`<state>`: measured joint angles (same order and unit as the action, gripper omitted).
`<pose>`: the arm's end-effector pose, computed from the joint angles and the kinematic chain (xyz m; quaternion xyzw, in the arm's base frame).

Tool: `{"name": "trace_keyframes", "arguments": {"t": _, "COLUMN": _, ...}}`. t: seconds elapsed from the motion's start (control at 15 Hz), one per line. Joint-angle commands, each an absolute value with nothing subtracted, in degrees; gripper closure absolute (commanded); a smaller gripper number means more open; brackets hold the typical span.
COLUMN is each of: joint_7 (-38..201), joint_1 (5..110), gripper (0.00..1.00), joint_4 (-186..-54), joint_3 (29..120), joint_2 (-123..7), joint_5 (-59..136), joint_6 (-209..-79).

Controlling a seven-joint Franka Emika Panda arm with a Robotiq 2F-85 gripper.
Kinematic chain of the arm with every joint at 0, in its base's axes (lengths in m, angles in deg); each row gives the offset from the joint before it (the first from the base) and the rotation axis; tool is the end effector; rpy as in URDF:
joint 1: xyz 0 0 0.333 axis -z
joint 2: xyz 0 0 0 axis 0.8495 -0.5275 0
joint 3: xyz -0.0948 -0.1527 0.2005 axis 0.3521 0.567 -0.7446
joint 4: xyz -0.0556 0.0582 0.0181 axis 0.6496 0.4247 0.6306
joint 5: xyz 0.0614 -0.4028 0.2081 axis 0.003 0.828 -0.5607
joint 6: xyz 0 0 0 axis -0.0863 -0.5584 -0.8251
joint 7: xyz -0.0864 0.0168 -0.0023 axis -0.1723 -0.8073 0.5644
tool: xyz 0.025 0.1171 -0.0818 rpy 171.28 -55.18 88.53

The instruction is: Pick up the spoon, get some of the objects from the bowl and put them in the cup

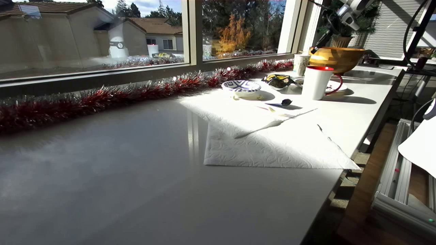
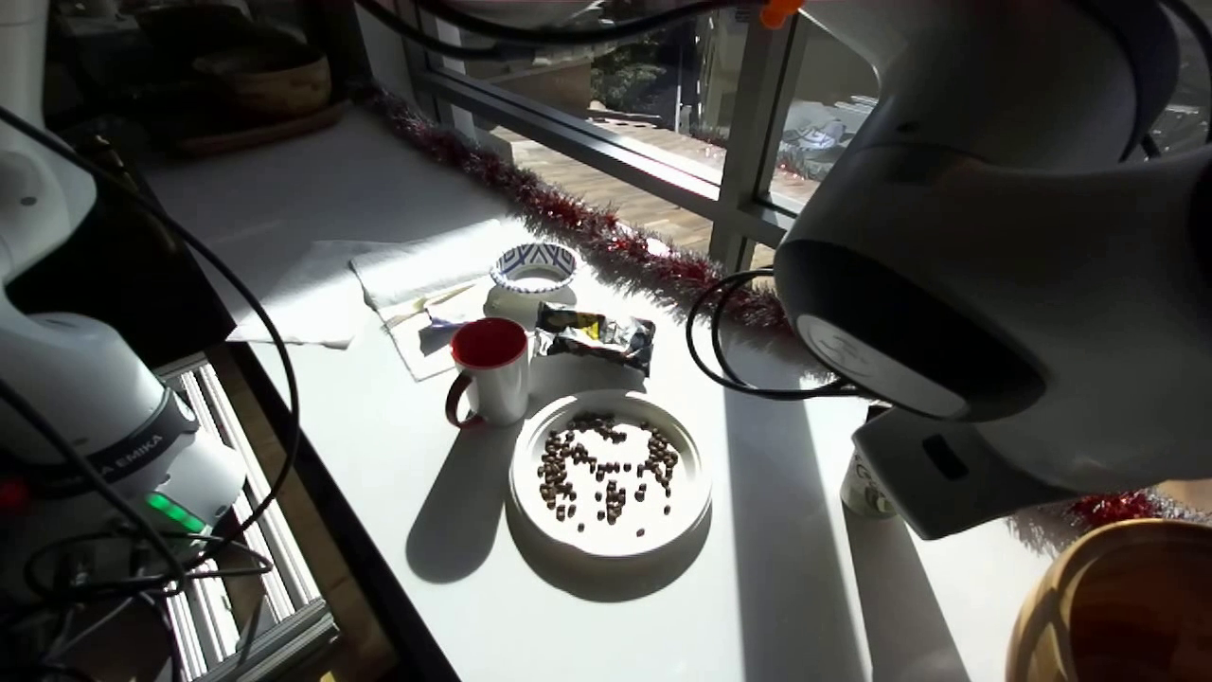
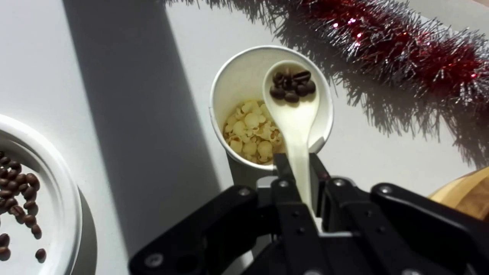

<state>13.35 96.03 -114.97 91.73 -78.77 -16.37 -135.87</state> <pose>0.4556 -0.6034 0.2061 -0.1963 0.9432 -0.0124 0.2677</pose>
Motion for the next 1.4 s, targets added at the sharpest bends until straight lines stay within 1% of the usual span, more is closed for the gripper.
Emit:
{"name": "trace_keyframes", "arguments": {"t": 0.0, "joint_7": 15.9, "joint_1": 95.5, "gripper": 0.97, "joint_4": -118.3, "joint_3": 91.2, "joint_2": -76.7, "joint_5": -16.3, "joint_6": -140.4}}
{"name": "trace_keyframes", "arguments": {"t": 0.93, "joint_7": 28.5, "joint_1": 91.9, "gripper": 0.97, "joint_4": -128.5, "joint_3": 91.1, "joint_2": -70.6, "joint_5": -17.3, "joint_6": -154.3}}
{"name": "trace_keyframes", "arguments": {"t": 1.33, "joint_7": 35.1, "joint_1": 89.6, "gripper": 0.97, "joint_4": -133.8, "joint_3": 91.0, "joint_2": -67.5, "joint_5": -18.0, "joint_6": -162.5}}
